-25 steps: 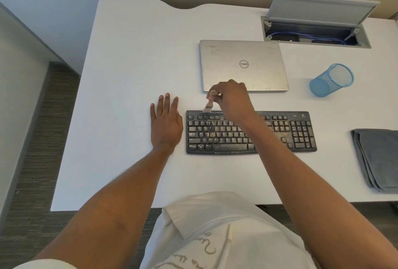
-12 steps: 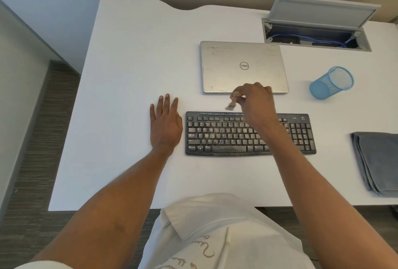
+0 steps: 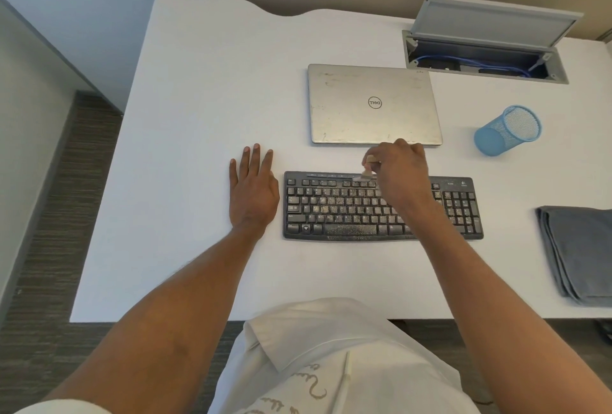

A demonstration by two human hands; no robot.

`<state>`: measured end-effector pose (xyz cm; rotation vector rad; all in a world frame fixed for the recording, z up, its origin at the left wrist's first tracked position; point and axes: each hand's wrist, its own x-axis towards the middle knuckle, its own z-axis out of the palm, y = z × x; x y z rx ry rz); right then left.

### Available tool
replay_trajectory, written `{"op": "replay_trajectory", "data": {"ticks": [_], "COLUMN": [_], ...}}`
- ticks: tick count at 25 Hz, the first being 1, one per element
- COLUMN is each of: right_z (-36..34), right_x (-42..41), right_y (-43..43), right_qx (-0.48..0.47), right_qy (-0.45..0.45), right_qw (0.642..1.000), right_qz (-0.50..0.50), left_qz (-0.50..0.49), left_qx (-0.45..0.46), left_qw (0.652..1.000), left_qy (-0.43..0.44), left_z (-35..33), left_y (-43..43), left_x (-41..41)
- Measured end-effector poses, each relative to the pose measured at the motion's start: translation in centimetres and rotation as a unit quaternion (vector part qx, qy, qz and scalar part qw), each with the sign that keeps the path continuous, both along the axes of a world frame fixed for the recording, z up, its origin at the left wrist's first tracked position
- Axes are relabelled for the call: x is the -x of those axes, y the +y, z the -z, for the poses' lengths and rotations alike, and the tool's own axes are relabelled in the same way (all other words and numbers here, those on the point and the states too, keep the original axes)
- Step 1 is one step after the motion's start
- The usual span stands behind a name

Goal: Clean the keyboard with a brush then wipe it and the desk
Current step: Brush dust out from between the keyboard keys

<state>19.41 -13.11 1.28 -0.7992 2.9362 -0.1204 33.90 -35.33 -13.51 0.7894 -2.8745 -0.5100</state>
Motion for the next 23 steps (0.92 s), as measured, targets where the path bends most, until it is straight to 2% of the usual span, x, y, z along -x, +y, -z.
{"op": "replay_trajectory", "data": {"ticks": [2, 6, 8, 12, 18, 20, 22, 23], "right_z": [-0.3, -1.2, -1.0, 0.4, -0.1, -0.5, -0.9, -0.7], "right_x": [0.2, -1.2, -2.1, -2.2, -0.7, -1.4, -2.8, -3.4], "right_y": [0.3, -2.5, -4.1, -4.3, -1.4, -1.6, -2.5, -2.8], "right_qx": [-0.017, 0.125, 0.152, 0.101, 0.048, 0.134, 0.252, 0.278], "right_qy": [0.021, -0.045, -0.077, -0.060, -0.006, -0.031, -0.091, -0.105], "right_qw": [1.000, 0.991, 0.985, 0.991, 0.999, 0.989, 0.958, 0.947], "right_qz": [0.009, -0.014, -0.037, -0.059, 0.019, 0.052, 0.102, 0.119], "left_qz": [-0.001, 0.000, 0.001, -0.001, 0.000, 0.001, 0.001, 0.000], "left_qx": [0.001, -0.001, -0.002, -0.005, 0.001, 0.003, 0.004, 0.004], "left_qw": [1.000, 1.000, 1.000, 1.000, 1.000, 1.000, 1.000, 1.000], "left_qy": [-0.002, 0.003, 0.011, 0.015, 0.014, 0.009, 0.006, 0.006], "left_z": [0.0, 0.0, 0.1, 0.1, 0.2, 0.3, 0.3, 0.3], "left_y": [-0.1, 0.0, 0.0, 0.0, -0.1, -0.1, 0.0, 0.0], "left_x": [0.0, 0.0, 0.0, -0.1, -0.1, 0.0, 0.0, 0.0]}}
